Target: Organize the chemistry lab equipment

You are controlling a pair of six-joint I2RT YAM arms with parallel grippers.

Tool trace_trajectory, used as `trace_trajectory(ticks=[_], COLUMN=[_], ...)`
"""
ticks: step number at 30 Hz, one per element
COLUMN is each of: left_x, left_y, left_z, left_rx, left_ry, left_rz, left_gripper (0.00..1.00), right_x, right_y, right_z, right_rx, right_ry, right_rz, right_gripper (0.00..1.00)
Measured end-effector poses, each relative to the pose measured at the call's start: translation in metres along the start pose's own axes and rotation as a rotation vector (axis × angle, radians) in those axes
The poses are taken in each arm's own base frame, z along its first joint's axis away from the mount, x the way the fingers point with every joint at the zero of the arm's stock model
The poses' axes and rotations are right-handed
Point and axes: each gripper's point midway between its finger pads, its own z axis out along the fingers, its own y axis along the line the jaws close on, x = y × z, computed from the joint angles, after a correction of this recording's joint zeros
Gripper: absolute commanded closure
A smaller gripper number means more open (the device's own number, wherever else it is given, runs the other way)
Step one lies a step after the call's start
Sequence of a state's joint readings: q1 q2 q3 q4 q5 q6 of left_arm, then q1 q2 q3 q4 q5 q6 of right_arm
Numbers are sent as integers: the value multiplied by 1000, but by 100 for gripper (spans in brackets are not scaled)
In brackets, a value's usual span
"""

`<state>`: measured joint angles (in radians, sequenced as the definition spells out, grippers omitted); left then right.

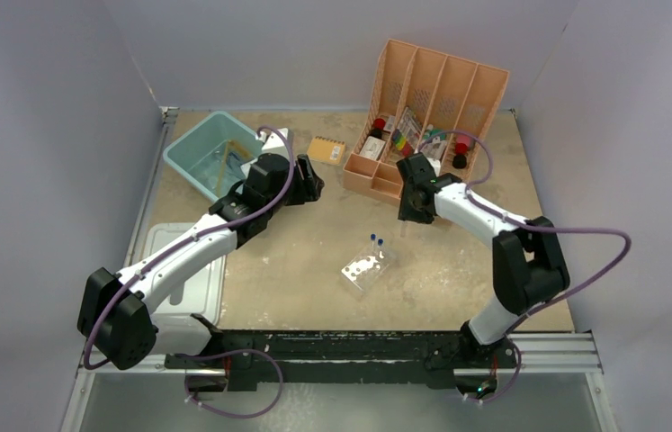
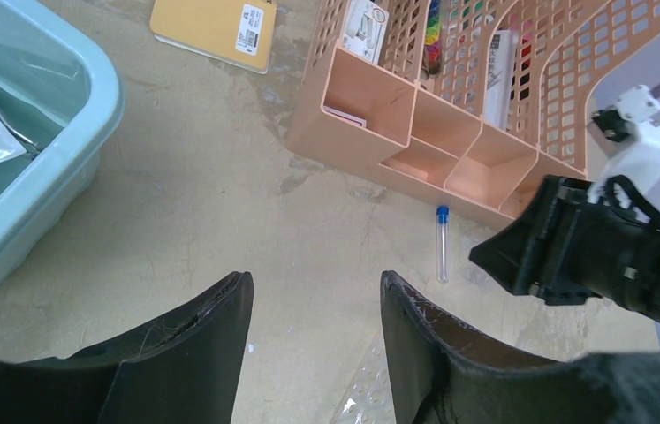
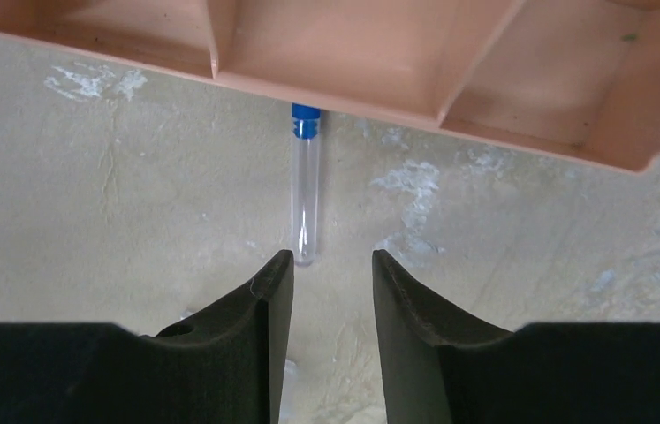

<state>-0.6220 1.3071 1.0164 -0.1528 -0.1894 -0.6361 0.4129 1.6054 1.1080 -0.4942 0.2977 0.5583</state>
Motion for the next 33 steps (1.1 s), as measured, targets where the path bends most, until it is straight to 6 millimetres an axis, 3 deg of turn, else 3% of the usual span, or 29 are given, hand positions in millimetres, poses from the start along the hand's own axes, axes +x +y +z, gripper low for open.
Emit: trace_trajectory(ticks=[6,17,23,28,31,33], left_x=[2,5,6,13,13,11], left_y=[-3,-8,-9,-10,-13,-18], left_z=[0,-1,-2,-1,-2,-2], left_rx=[16,41,49,61,79,98], left_ry=[11,29,34,52,54,50], left_rz=[-9,-18,-25,-27,-37,-46], left_gripper=[46,46,45,43,42,41], right_x=[3,10,5,5,6,-4], right_y=[7,16,24,25,26,31], right_z=[28,57,61,60,48,26], right_rx=[9,7,-24,-38,-72,-129], right_ry=[14,36,18,10,4,-33], right_rz=[-4,-16,-8,-1,3,15], right_gripper=[57,73,89,91,91,91])
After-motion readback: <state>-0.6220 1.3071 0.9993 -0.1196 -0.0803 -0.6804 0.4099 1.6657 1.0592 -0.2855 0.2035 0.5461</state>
